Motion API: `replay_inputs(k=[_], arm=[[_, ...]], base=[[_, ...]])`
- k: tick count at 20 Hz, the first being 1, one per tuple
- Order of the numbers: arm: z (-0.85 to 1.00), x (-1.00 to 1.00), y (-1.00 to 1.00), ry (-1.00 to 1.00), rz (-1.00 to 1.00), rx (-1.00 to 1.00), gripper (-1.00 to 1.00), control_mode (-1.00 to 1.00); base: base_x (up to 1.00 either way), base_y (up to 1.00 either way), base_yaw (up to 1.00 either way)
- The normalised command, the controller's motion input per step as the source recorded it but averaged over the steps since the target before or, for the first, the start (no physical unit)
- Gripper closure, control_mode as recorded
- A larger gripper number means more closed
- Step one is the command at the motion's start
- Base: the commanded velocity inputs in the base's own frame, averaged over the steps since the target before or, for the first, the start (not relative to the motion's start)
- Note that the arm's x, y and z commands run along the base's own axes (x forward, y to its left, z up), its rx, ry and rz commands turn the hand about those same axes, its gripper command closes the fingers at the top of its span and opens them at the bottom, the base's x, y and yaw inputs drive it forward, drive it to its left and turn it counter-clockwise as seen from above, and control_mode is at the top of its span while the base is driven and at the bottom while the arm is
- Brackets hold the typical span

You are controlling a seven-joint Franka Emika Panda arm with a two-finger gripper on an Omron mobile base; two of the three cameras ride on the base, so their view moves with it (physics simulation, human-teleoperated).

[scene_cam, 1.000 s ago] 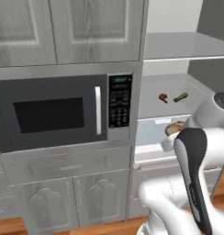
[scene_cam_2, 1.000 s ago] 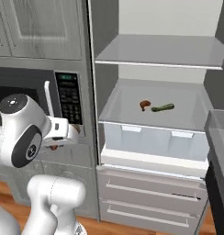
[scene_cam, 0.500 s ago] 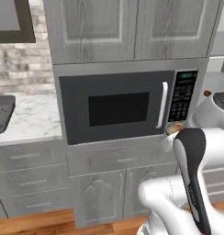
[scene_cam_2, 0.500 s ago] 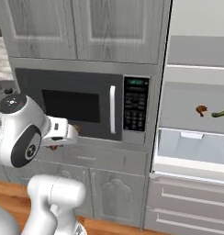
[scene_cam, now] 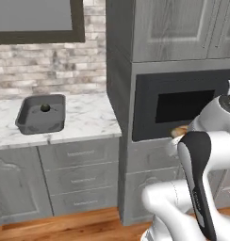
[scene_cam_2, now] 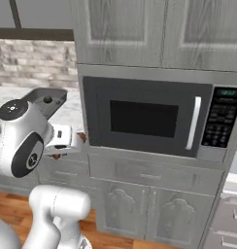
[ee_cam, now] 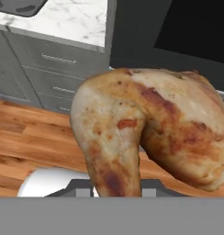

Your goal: Place one squash and one chicken drumstick in each tupperware on the nearby counter, to pack two identical lunches.

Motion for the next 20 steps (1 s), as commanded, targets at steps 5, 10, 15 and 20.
replay_inputs(k=[5,10,15,20], arm=[[0.00,0.00,0.00,0.00,0.00,0.00,1.00,1.00],[0.00,0.00,0.00,0.00,0.00,0.00,1.00,1.00],[0.00,0.00,0.00,0.00,0.00,0.00,1.00,1.00],[0.00,0.00,0.00,0.00,0.00,0.00,1.00,1.00]], base=[[0.21,1.00,0.00],[0.43,1.00,0.00],[0.84,0.81,0.00],[0.88,0.30,0.00]])
